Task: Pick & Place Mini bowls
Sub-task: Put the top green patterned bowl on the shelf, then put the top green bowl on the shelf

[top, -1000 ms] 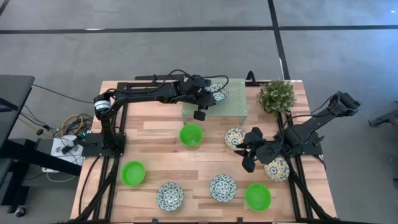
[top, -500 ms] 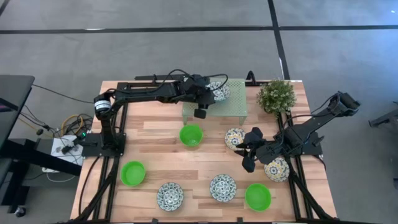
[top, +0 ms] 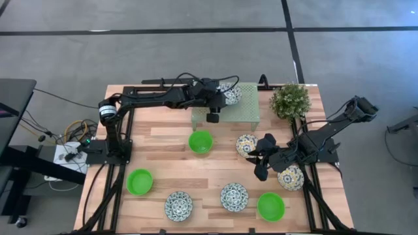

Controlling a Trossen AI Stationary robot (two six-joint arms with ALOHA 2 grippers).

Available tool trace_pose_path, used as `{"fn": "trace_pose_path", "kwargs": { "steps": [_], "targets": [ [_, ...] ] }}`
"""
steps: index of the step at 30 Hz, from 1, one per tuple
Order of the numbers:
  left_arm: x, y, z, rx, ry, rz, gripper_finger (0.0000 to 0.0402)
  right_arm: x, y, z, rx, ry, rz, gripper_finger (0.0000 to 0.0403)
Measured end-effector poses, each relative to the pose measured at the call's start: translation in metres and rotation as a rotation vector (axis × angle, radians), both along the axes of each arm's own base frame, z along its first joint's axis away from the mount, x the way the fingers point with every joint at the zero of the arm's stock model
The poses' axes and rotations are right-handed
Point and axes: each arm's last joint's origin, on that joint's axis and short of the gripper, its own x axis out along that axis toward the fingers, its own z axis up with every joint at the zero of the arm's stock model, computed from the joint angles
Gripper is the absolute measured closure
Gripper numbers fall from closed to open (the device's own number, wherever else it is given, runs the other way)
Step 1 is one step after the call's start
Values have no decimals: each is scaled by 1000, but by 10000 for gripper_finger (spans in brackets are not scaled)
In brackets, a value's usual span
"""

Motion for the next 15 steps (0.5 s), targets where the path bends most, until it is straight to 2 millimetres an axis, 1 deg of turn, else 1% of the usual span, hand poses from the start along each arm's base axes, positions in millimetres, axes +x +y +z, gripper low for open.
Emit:
{"fn": "trace_pose_path", "kwargs": {
  "steps": [4,7,11,13,15],
  "targets": [
    [-1,-2,2,17,0,28,235,0,0,0,0,0,0,287],
    [-3,-8,10,42,-10,49,231,0,0,0,0,0,0,287],
    [-10,-28,35,58,-73,13,232,0,0,0,0,0,-1,287],
    [-17,-40,50,59,-103,-9,234,0,0,0,-1,0,-1,287],
    [-28,-51,65,41,-120,-22,237,0,0,0,-2,-1,-2,287]
  ]
}}
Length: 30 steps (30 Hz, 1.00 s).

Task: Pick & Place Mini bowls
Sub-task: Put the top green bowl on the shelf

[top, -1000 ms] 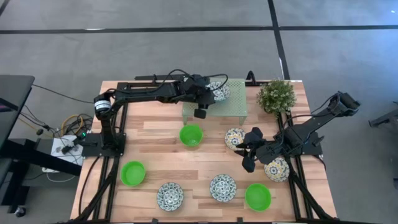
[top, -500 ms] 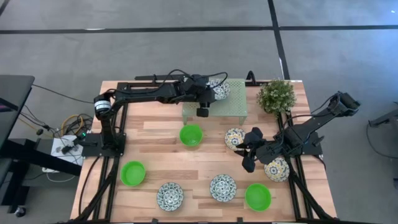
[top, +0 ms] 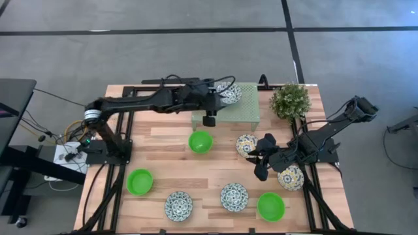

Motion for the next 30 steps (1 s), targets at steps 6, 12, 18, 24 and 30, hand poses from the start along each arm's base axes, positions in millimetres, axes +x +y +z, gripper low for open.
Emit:
{"fn": "trace_pose_path", "kwargs": {
  "steps": [6,12,18,24,30],
  "targets": [
    [-43,-29,28,-135,-45,-34,256,1,-3,0,-32,-11,-25,287],
    [-91,-48,-1,-322,-3,-125,281,6,-13,1,-139,-5,-39,287],
    [-130,-64,-40,-343,16,-165,290,23,-24,-12,-186,50,-101,287],
    [-155,-73,-68,-376,-27,-184,291,59,-37,-31,-350,89,5,287],
    [-175,-71,-85,-346,-47,-122,291,109,-46,-40,-464,-104,336,287]
  ]
}}
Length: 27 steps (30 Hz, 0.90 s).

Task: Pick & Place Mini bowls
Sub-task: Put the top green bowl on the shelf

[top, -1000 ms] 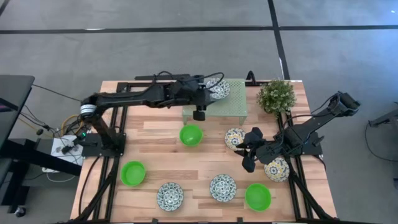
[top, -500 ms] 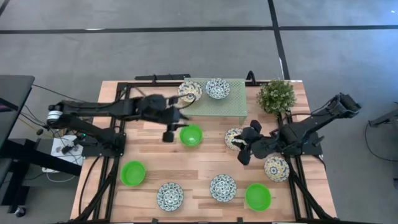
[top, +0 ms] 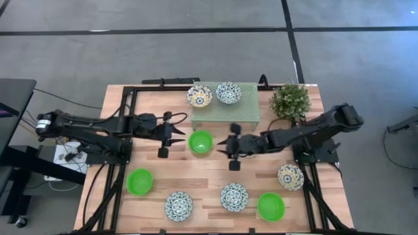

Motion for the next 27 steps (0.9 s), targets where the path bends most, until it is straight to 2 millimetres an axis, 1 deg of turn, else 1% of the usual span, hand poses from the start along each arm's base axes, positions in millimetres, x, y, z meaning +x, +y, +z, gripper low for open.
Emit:
{"fn": "trace_pose_path", "kwargs": {
  "steps": [3,6,9,13,19,22,24,27],
  "targets": [
    [-5,1,-4,19,-13,40,291,16,-5,-12,-50,-28,123,287],
    [-8,2,-5,24,-15,50,291,27,-15,-27,-52,-19,151,287],
    [-8,2,-5,24,-21,50,291,38,-24,-44,13,25,187,287],
    [-6,2,-5,25,-24,50,291,56,-36,-60,88,66,256,287],
    [-5,2,-6,27,-24,49,291,75,-52,-74,100,150,214,287],
    [-4,2,-6,27,-26,49,291,81,-57,-82,110,224,196,287],
    [-4,2,-6,27,-28,49,291,81,-59,-90,119,292,189,287],
    [-4,2,-6,27,-31,49,291,84,-60,-95,124,337,184,287]
  ]
}}
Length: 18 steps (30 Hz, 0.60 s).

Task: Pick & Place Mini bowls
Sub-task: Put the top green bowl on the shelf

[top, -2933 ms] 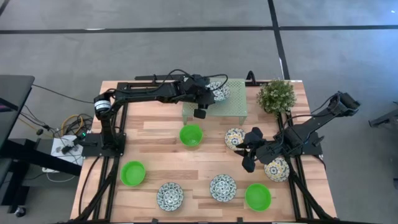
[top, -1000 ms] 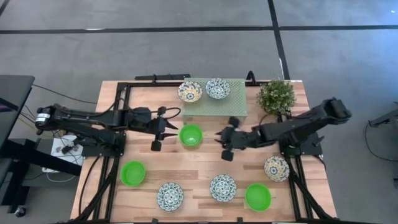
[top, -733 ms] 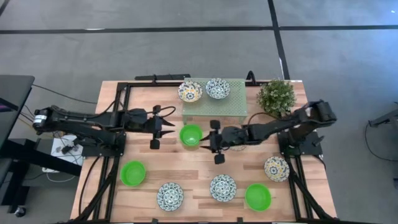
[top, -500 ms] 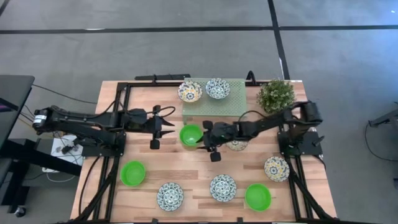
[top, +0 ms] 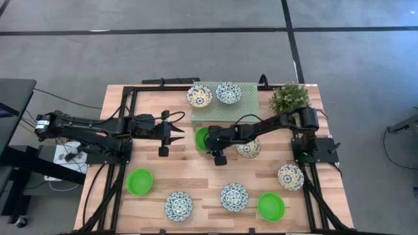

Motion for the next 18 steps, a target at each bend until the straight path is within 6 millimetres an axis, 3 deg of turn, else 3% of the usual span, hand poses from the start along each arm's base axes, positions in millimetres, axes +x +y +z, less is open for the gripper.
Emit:
{"fn": "trace_pose_path", "kwargs": {
  "steps": [6,13,18],
  "targets": [
    [0,0,1,0,-10,0,291,3,-1,3,-1,-13,-2,301],
    [0,0,1,0,-10,0,291,3,6,7,-23,-26,26,392],
    [0,0,1,0,-10,0,291,-2,22,13,-7,-3,44,387]
  ]
}}
